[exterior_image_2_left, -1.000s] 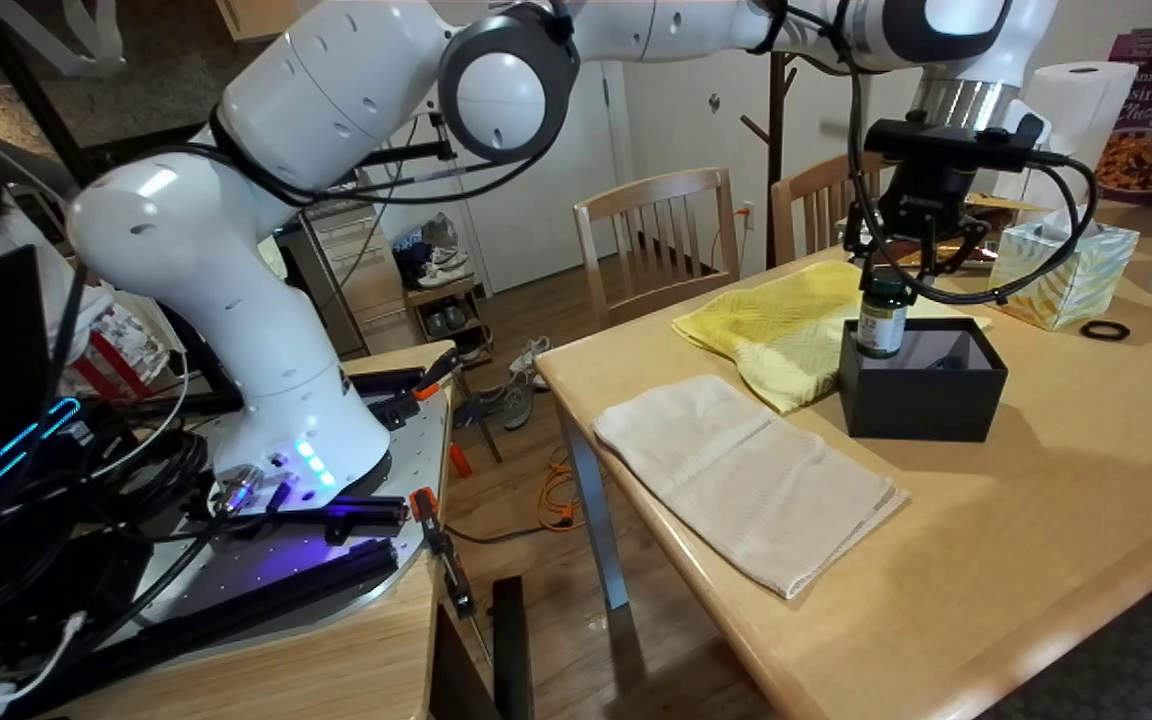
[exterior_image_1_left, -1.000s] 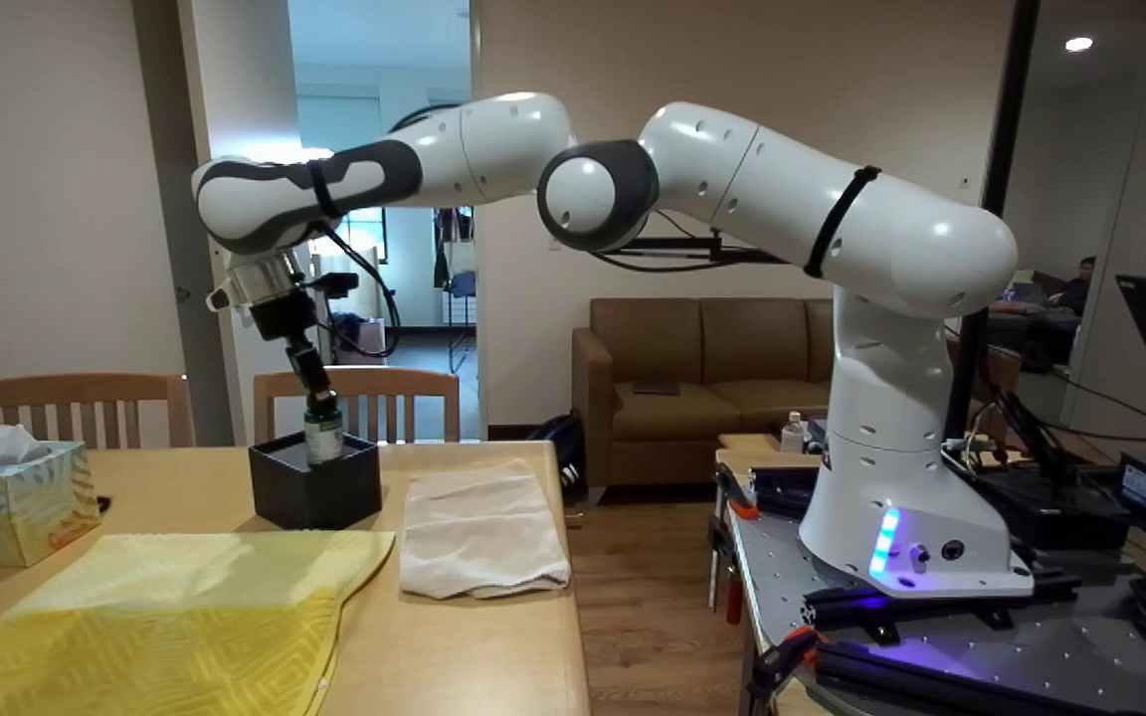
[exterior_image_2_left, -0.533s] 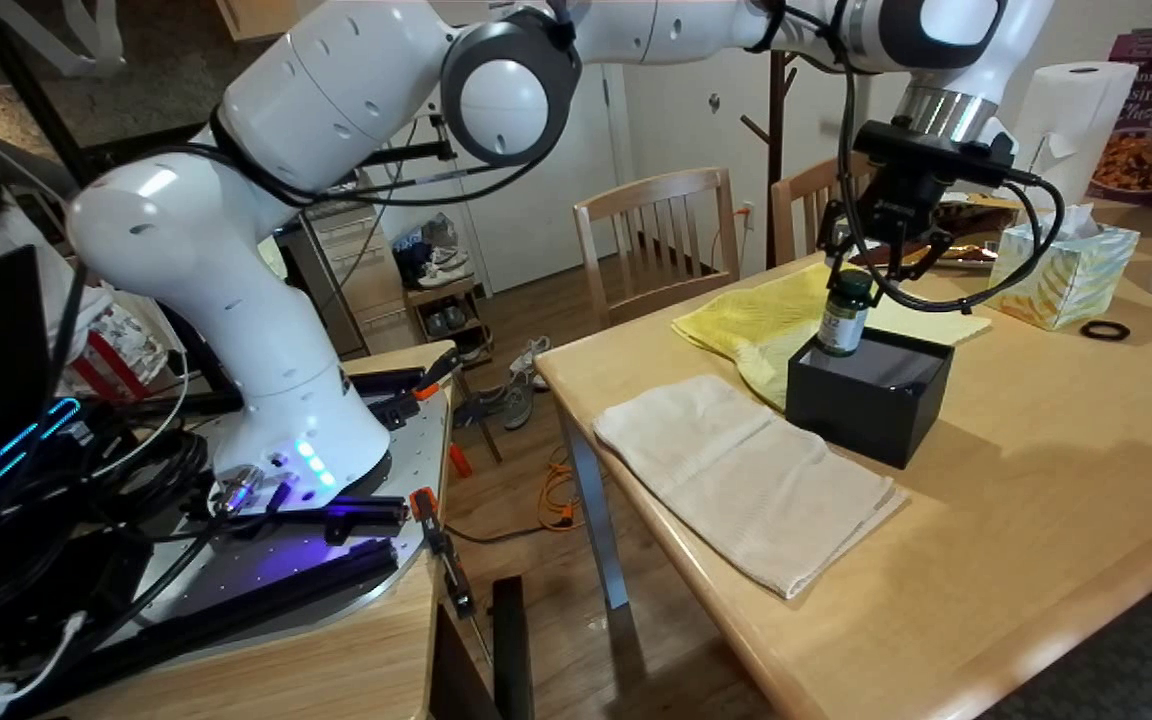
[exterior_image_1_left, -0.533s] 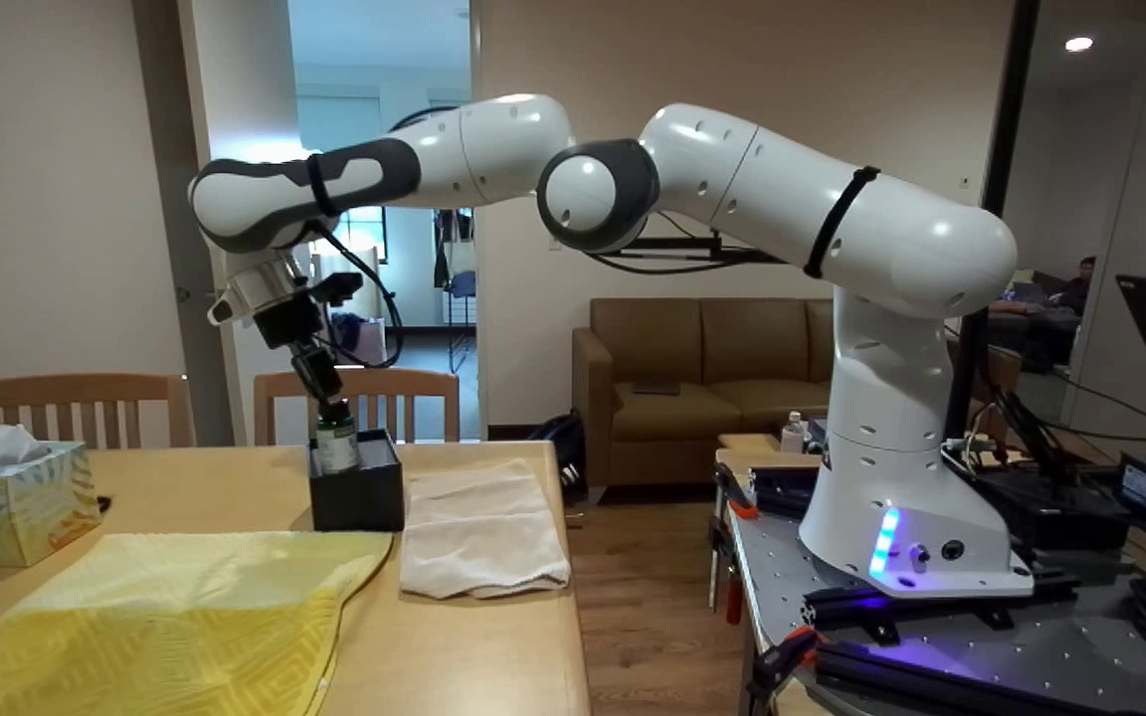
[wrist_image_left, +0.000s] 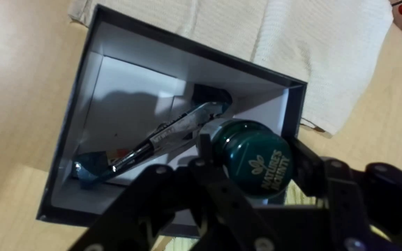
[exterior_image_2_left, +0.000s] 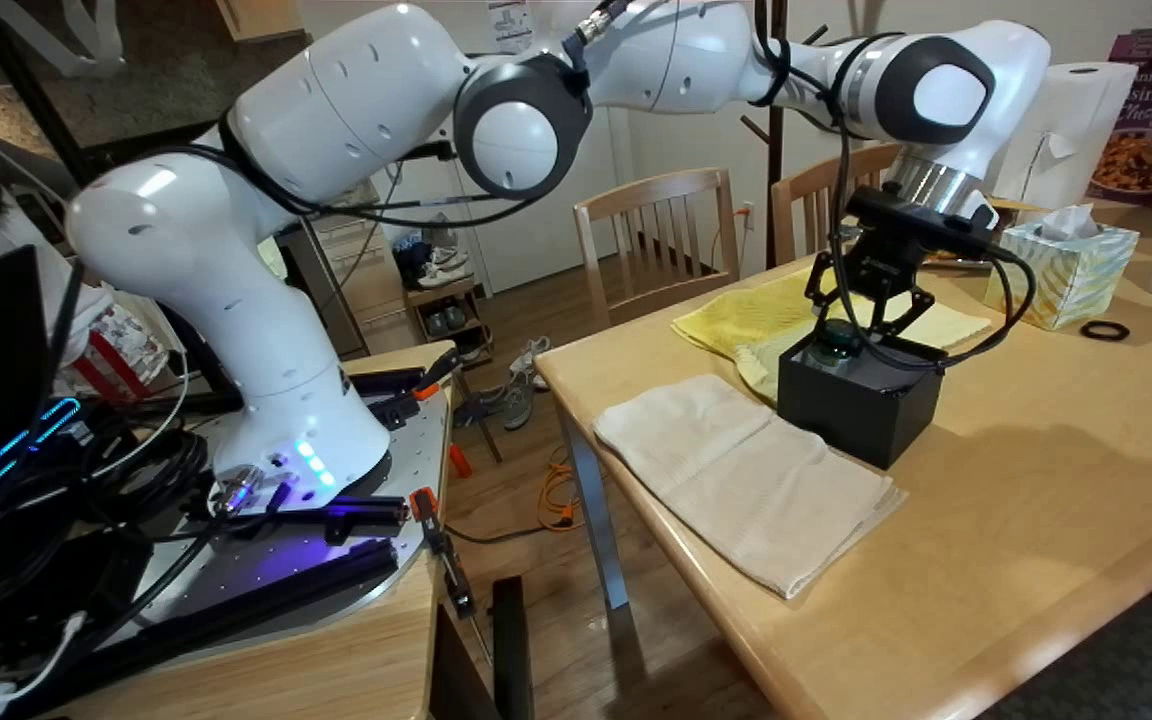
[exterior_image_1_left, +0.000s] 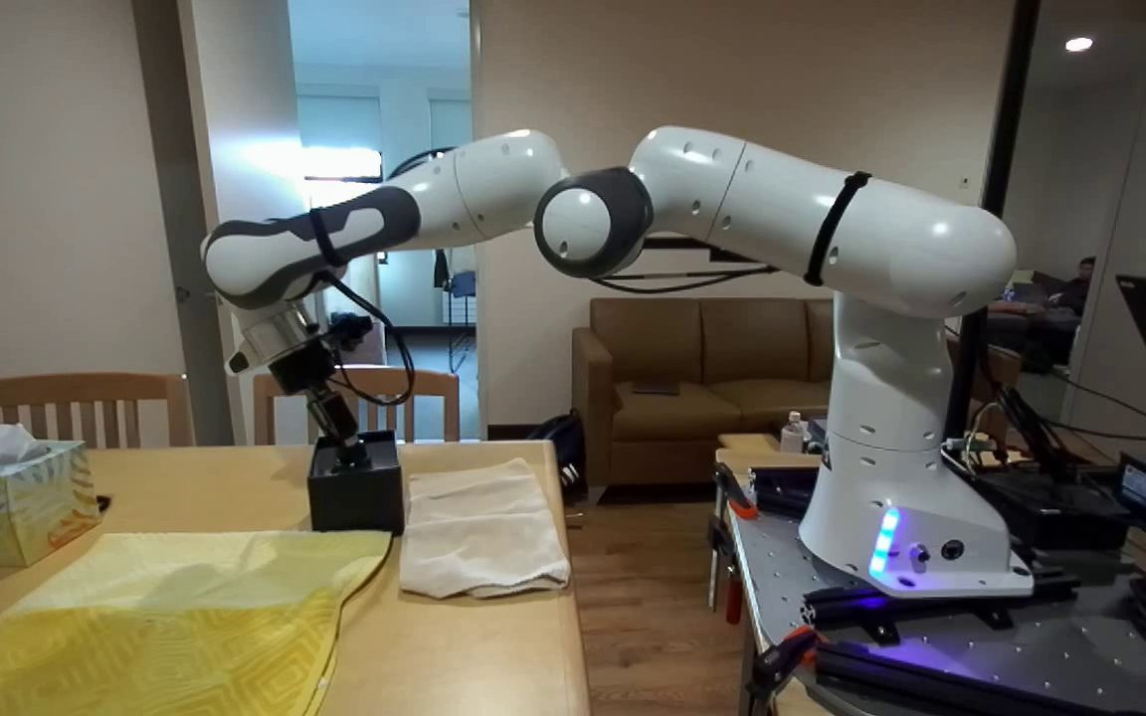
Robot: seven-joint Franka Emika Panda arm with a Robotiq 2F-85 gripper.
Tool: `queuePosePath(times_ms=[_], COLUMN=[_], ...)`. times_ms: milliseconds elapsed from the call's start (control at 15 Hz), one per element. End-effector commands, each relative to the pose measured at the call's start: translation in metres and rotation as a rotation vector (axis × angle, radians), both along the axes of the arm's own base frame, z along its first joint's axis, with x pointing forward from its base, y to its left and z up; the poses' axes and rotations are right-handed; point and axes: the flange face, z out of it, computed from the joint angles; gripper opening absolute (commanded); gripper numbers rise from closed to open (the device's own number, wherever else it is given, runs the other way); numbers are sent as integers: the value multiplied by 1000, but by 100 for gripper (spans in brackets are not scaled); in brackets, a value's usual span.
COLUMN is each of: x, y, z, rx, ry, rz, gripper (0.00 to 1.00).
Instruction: Pick the bottle and put it in the box, then pick the box and put it on the cloth
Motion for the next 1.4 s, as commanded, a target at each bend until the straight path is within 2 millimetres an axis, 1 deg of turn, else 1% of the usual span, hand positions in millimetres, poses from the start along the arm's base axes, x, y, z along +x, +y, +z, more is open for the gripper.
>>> queuePosePath(times_ms=[0,200,267,333,533,667,800,933,1133,1200,1333], x=[2,2,2,3,4,4,5,6,9,11,11], y=[-4,0,1,0,1,0,0,1,5,6,11], z=[-17,-28,-25,-24,-18,-12,-8,3,28,40,73], rx=[7,6,11,16,18,15,19,16,5,-1,-11], ry=[-16,-19,-24,-30,-32,-37,-39,-46,-72,-90,-107], rz=[-1,8,10,8,10,4,6,5,15,15,21], gripper=[28,28,78,79,96,100,100,100,100,100,100])
